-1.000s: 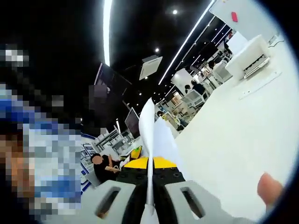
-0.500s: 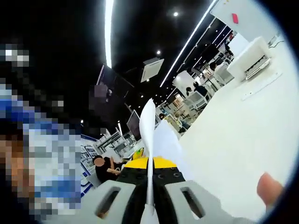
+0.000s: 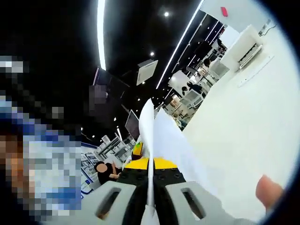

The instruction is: Organize the stack of printing papers by aligning and flattening the scattered papers on the table

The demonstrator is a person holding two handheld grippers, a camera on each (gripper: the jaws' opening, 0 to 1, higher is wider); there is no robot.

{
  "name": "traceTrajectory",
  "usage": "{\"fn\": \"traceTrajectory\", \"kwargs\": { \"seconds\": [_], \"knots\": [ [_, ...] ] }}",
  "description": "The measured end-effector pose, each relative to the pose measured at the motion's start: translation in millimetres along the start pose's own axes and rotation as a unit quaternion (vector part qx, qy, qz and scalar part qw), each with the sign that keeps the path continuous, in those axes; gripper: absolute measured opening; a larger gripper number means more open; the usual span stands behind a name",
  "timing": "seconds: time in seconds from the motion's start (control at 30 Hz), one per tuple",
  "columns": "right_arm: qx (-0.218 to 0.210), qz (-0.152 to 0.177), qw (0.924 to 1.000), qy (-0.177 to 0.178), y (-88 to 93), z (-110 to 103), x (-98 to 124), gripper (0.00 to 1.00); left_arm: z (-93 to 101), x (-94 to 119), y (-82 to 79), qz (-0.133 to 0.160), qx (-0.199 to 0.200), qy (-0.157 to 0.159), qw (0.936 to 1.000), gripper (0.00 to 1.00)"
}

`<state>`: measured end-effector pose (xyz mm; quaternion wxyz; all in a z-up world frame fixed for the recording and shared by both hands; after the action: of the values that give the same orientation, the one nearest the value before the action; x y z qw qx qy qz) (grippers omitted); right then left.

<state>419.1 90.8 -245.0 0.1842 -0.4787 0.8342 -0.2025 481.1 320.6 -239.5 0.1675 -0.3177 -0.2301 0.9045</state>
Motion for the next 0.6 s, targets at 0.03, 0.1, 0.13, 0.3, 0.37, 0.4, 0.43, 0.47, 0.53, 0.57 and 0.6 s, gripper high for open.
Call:
{"fn": "traceTrajectory", "kwargs": {
  "seconds": [0.03,0.1,0.13,0.3,0.37,0.4,0.43,0.47,0.53,0.57,0.6],
  "knots": [
    [-0.003,0.001,1.0000,0.001,2.9,1,0,0.00,-0.7,0,-0.7,0.004,0.001,-0.001,1.0000,0.14],
    [-0.018,0.009,0.9998,-0.004,12.5,1,1,0.00,-1.6,0,-1.3,0.005,0.004,-0.002,1.0000,0.14],
    [-0.026,0.013,0.9996,-0.003,15.8,2,1,0.00,-2.1,0,-2.2,0.007,0.004,-0.002,1.0000,0.13],
    [-0.024,0.020,0.9995,0.003,26.0,4,2,0.00,-1.9,0,-1.9,0.006,-0.001,-0.005,1.0000,0.12],
    [-0.023,0.019,0.9995,0.002,27.4,4,2,0.00,-1.4,0,-1.2,0.005,-0.001,-0.003,1.0000,0.11],
    [-0.024,0.019,0.9995,0.001,28.0,4,2,0.00,-1.1,-1,-0.7,0.005,0.000,-0.002,1.0000,0.11],
    [-0.024,0.019,0.9995,0.001,28.0,4,2,0.00,-0.9,-1,-0.3,0.004,0.000,-0.001,1.0000,0.09],
    [-0.028,0.020,0.9994,0.002,27.3,6,2,0.00,-0.6,-1,0.1,0.003,0.000,0.000,1.0000,0.07],
    [-0.030,0.021,0.9993,0.003,27.7,8,3,0.00,0.0,-1,0.0,0.002,0.001,0.002,1.0000,0.06],
    [-0.034,0.023,0.9992,0.004,27.5,10,3,0.00,0.2,-1,0.0,0.002,0.001,0.003,1.0000,0.06],
    [-0.035,0.024,0.9991,0.003,27.7,10,3,0.00,0.4,-2,-0.1,0.002,-0.003,0.003,1.0000,0.06]
  ]
}}
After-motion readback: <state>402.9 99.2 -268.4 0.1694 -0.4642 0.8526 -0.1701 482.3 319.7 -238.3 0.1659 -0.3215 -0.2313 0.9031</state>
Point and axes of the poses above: the point that each gripper's makers call its tool centre point, and the gripper's own axes: x roughly backward along the fingers, z roughly to its right, y roughly out of its underside, the point moved 4 cm from there along x, roughly backward along the fingers, and after that the axes turned 13 degrees about -x, right-handed, at the moved point
